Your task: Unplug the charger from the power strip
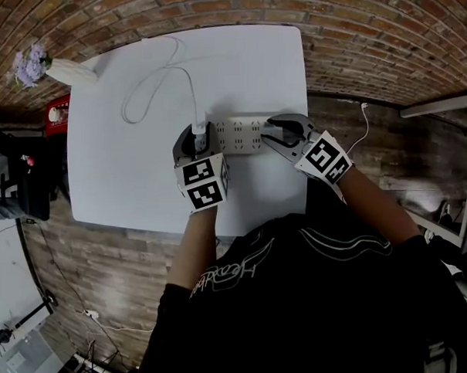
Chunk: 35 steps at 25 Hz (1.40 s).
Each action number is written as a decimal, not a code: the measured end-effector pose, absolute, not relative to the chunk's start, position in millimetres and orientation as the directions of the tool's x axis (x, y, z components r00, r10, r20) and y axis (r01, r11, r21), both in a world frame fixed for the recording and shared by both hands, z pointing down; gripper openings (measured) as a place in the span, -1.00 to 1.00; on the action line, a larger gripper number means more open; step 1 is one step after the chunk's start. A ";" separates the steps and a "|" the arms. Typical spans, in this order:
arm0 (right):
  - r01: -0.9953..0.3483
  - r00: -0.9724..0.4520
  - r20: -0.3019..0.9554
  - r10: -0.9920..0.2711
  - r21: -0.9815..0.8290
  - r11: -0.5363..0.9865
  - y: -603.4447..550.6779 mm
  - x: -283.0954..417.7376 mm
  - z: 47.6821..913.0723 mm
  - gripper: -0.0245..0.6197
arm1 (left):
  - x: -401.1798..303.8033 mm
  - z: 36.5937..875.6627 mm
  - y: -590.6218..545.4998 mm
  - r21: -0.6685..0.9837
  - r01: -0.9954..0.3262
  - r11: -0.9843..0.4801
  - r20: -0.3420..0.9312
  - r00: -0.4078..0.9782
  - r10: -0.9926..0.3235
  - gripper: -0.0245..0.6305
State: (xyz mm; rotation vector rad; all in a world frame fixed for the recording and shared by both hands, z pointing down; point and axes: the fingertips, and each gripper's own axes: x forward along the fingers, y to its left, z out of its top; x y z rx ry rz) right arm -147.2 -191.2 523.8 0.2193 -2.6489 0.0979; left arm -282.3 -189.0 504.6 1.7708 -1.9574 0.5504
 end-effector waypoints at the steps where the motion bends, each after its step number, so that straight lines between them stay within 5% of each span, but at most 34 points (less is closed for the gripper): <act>1: -0.172 -0.873 0.468 -0.138 -0.031 0.985 -191.1 -147.3 523.8 -0.55 | -283.5 504.9 -189.0 0.033 -0.994 0.106 0.567 -0.068 -0.821 -0.52; 9: -0.170 -0.873 0.468 -0.136 -0.031 0.985 -190.7 -146.8 523.6 -0.55 | -289.1 506.0 -186.2 0.225 -0.966 0.130 0.551 0.016 -0.834 -0.51; 16: -0.171 -0.874 0.466 -0.138 -0.029 0.985 -191.2 -146.7 523.6 -0.55 | -282.2 501.5 -186.2 0.006 -0.996 0.090 0.551 -0.071 -0.832 -0.51; 27: -0.165 -0.874 0.469 -0.128 -0.038 0.986 -191.5 -146.8 523.6 -0.55 | -289.4 505.3 -185.1 0.261 -0.957 0.123 0.537 0.038 -0.843 -0.50; 32: -0.167 -0.874 0.468 -0.131 -0.036 0.985 -192.5 -147.7 524.1 -0.55 | -284.4 500.4 -186.1 0.034 -0.995 0.090 0.546 -0.057 -0.836 -0.51; 35: -0.167 -0.873 0.470 -0.132 -0.034 0.985 -192.2 -147.8 525.1 -0.55 | -270.2 486.6 -191.8 0.047 -0.998 0.049 0.513 -0.018 -0.858 -0.52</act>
